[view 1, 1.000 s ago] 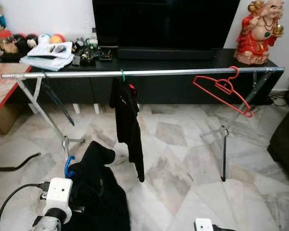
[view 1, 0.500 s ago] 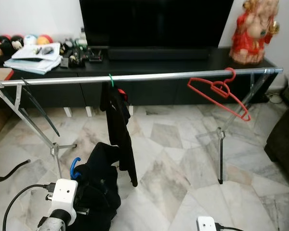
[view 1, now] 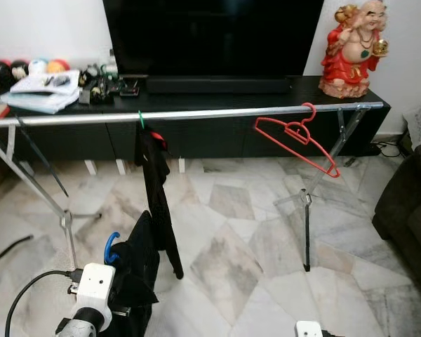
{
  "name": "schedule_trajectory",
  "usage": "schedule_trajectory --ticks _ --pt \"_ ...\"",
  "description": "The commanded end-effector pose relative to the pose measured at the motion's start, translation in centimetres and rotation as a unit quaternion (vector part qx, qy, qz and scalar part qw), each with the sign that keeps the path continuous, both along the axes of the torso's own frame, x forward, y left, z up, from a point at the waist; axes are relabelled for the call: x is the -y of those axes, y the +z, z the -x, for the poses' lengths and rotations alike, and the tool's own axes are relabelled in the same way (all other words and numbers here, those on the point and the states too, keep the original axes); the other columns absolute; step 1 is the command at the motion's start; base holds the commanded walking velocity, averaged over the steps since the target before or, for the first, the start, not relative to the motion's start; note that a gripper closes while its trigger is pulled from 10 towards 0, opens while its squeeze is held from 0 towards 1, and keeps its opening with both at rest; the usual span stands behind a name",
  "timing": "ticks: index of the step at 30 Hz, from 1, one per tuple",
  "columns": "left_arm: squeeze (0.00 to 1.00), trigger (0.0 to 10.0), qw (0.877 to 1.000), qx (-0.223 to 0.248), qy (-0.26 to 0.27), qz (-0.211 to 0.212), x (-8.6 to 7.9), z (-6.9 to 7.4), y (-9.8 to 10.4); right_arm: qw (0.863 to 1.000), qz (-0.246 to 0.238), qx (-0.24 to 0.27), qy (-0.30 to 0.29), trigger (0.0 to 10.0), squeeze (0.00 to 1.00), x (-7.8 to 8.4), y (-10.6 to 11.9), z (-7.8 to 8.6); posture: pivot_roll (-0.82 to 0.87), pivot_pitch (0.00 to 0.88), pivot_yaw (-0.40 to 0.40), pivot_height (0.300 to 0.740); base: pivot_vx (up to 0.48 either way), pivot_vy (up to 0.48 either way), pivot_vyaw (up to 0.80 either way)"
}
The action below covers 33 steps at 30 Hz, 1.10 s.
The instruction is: Hang hanger
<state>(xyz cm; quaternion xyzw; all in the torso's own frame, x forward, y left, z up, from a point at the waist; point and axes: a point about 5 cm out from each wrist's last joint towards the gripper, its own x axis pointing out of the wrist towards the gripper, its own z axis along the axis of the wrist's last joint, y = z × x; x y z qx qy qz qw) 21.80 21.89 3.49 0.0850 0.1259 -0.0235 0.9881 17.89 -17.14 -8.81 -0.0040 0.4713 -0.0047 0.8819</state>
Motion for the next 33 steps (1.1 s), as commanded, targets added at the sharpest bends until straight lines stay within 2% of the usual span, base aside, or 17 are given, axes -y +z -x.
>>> schedule_trajectory --ticks 1,11,15,18,25,27,33 --pt "0.0 10.0 1.0 0.027 -0.008 0.001 0.4 -0.6 1.0 1.0 0.005 -0.004 -0.006 10.0 0.0 0.5 0.0 0.2 -0.03 0.1 -0.01 0.74 0.0 -0.461 0.0" --pt "0.0 10.0 1.0 0.025 -0.014 0.006 0.6 -0.5 0.9 1.0 0.005 -0.002 -0.009 10.0 0.0 0.6 0.0 0.2 -0.03 0.104 -0.009 0.74 0.0 -0.461 0.0" --pt "0.0 10.0 0.998 0.007 -0.058 0.024 1.8 -0.2 0.6 1.0 0.006 -0.003 -0.008 10.0 0.0 0.6 0.0 0.2 -0.03 0.102 -0.008 0.74 0.0 -0.451 0.0" --pt "0.0 10.0 0.997 -0.006 -0.073 0.017 2.2 -0.1 0.2 1.0 0.006 -0.002 -0.009 10.0 0.0 0.6 0.0 0.2 -0.03 0.099 -0.008 0.74 0.0 -0.119 0.0" --pt "0.0 10.0 0.999 0.016 -0.037 0.005 1.6 -0.8 0.7 1.0 0.007 -0.002 -0.01 10.0 0.0 0.6 -0.1 0.2 -0.04 0.095 -0.007 0.74 0.0 0.0 0.0" --pt "0.0 10.0 1.0 0.027 -0.005 -0.009 0.6 -1.1 1.1 1.0 0.007 -0.002 -0.01 10.0 0.0 0.6 -0.1 0.2 -0.03 0.091 -0.009 0.74 0.0 0.0 0.0" --pt "0.0 10.0 0.998 0.045 0.032 -0.018 -0.5 -1.4 1.8 1.0 0.006 -0.003 -0.01 10.0 0.0 0.6 -0.1 0.3 -0.03 0.087 -0.009 0.74 0.0 0.0 0.0"
